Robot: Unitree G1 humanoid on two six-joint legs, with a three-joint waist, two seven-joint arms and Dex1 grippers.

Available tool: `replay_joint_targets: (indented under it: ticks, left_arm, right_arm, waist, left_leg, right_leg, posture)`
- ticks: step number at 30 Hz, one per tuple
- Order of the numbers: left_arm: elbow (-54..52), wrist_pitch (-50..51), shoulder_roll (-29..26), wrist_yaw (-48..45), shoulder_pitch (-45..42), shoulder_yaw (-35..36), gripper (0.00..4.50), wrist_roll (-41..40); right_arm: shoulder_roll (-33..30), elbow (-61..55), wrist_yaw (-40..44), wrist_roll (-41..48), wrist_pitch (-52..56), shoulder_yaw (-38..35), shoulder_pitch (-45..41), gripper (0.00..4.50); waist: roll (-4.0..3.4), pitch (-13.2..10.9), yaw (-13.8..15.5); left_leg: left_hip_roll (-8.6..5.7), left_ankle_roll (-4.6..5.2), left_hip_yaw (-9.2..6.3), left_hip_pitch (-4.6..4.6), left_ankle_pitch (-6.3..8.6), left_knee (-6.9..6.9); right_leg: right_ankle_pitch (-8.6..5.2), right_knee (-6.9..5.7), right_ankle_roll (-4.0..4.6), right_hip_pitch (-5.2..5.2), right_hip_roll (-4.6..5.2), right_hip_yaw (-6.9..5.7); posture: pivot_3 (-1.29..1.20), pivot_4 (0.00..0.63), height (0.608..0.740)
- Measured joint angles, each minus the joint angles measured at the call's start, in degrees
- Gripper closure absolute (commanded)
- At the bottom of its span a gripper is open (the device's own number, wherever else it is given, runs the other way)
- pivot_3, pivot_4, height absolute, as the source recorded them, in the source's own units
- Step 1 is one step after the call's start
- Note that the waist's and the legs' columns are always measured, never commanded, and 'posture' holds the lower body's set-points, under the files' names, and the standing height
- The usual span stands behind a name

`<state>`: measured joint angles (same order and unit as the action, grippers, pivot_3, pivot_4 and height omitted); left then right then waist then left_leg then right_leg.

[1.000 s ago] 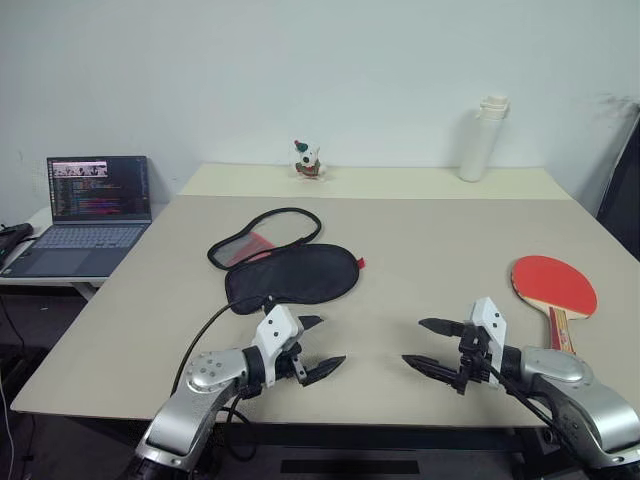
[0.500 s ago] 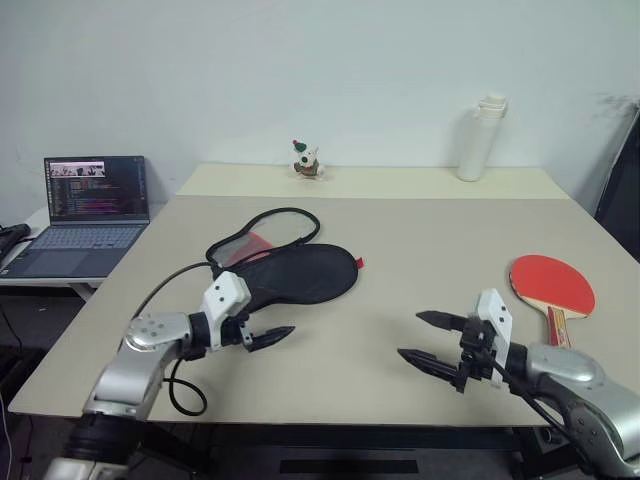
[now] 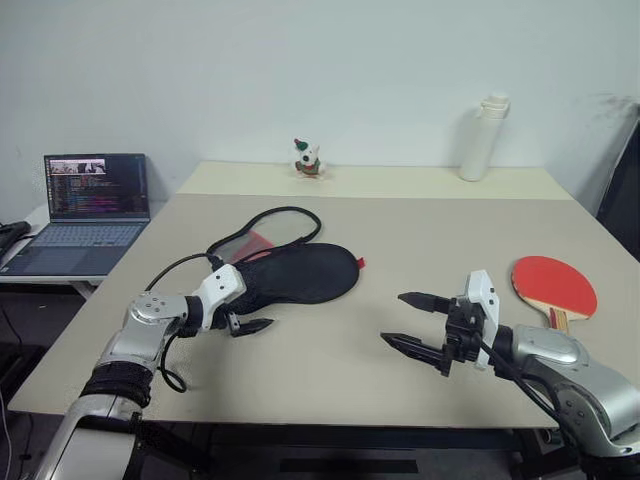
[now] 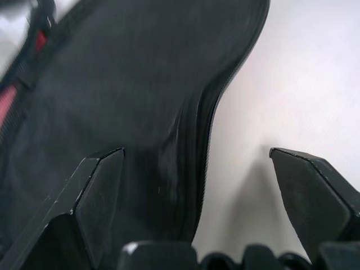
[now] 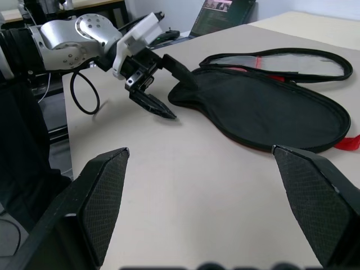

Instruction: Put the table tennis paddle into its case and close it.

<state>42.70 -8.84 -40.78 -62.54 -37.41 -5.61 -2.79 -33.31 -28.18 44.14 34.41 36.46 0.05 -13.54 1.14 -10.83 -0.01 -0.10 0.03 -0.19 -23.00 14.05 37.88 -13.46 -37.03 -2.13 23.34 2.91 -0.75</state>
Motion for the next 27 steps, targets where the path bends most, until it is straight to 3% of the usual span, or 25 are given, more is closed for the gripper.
replay_joint_targets:
  ticks: [5, 8, 19, 22, 27]
  left_arm:
    - [5.3, -2.3, 0.8, -1.2, -2.7, -0.1, 0.00, 0.5]
    - [7.5, -3.3, 1.0, -1.9, -3.6, -0.1, 0.58, 0.7]
    - [9.3, -2.6, 1.8, -4.8, -4.2, 0.0, 4.47, 0.2]
    - [2.4, 3.0, 2.4, -6.4, -1.5, 1.1, 4.49, -2.2]
    - [-24.2, 21.8, 7.8, -4.6, 7.6, 1.1, 4.49, -9.7]
  right_arm:
    - [0.1, 0.0, -0.7, -0.4, -0.3, 0.1, -0.1, 0.02]
    - [0.3, 0.0, -1.1, -0.4, -0.4, 0.1, -0.1, 0.00]
    - [0.6, 0.0, -3.3, -0.4, -0.4, -1.1, 0.0, 0.00]
    - [0.5, 0.0, -3.7, -0.3, -0.4, -1.5, 0.4, 0.00]
    - [-0.2, -0.1, -4.3, 0.3, -0.3, -3.9, 1.2, 0.00]
  waist:
    - [0.02, 0.0, 0.0]
    - [0.03, 0.0, 0.0]
    - [0.03, 0.0, -0.1]
    - [0.03, 0.0, -0.1]
    - [0.06, 0.0, 0.2]
  left_leg:
    - [0.00, 0.00, 0.00, 0.01, 0.00, 0.04]
    - [0.00, 0.00, 0.01, 0.04, 0.00, 0.05]
    - [0.02, 0.01, 0.01, 0.07, -0.01, 0.08]
    - [0.00, 0.01, 0.03, 0.03, 0.00, 0.06]
    - [-0.12, 0.05, -0.04, -0.09, 0.03, 0.07]
  right_leg:
    - [0.00, -0.05, -0.01, 0.00, 0.00, 0.00]
    - [0.01, -0.09, -0.01, -0.01, 0.00, 0.00]
    - [0.01, -0.15, -0.01, -0.02, -0.01, 0.01]
    - [0.04, -0.10, 0.04, -0.02, 0.02, 0.03]
    - [0.15, 0.02, 0.20, -0.02, 0.18, 0.11]
  posture:
    - [0.00, 0.150, 0.740]
    - [0.00, 0.150, 0.740]
    - [0.00, 0.150, 0.740]
    - [0.00, 0.150, 0.740]
    - [0.00, 0.150, 0.740]
